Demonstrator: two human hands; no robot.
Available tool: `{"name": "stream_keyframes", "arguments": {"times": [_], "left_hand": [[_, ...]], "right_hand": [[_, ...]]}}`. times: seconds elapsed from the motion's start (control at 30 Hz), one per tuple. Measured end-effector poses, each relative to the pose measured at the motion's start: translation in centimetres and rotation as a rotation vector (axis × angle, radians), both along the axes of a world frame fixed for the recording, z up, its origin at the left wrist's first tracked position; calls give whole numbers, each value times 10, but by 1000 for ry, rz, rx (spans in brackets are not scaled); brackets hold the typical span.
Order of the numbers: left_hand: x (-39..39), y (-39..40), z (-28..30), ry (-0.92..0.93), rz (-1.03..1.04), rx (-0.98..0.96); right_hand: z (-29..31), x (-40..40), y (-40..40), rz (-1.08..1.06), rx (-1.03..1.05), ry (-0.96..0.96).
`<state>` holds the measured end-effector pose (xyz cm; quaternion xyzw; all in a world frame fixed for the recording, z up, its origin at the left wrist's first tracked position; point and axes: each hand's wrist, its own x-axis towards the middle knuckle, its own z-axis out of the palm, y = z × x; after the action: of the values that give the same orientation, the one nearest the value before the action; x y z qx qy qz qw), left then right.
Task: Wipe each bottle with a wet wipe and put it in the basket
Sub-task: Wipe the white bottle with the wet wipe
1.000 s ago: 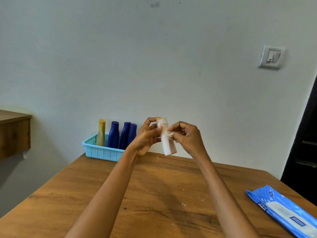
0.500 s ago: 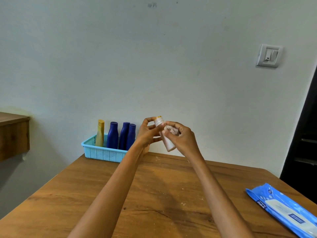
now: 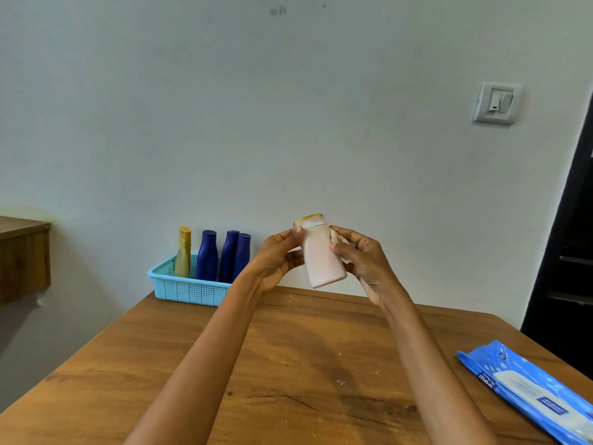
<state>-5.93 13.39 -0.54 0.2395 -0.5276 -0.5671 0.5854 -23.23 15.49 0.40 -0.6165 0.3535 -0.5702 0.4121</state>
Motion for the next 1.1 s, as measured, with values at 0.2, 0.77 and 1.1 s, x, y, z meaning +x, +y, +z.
{"name": "stream_keyframes", "arguments": {"times": [0.2,0.77,1.1], "left_hand": [[2,5,2,-42,-53,-36],[-1,8,8,-180,187,-85],[9,10,8,-145,-112,-77]], "right_hand": [[2,10,1,-135,-188,134],[-7,32,14,-232,-576,560],[-6,16,3,-215,-354,362]]}}
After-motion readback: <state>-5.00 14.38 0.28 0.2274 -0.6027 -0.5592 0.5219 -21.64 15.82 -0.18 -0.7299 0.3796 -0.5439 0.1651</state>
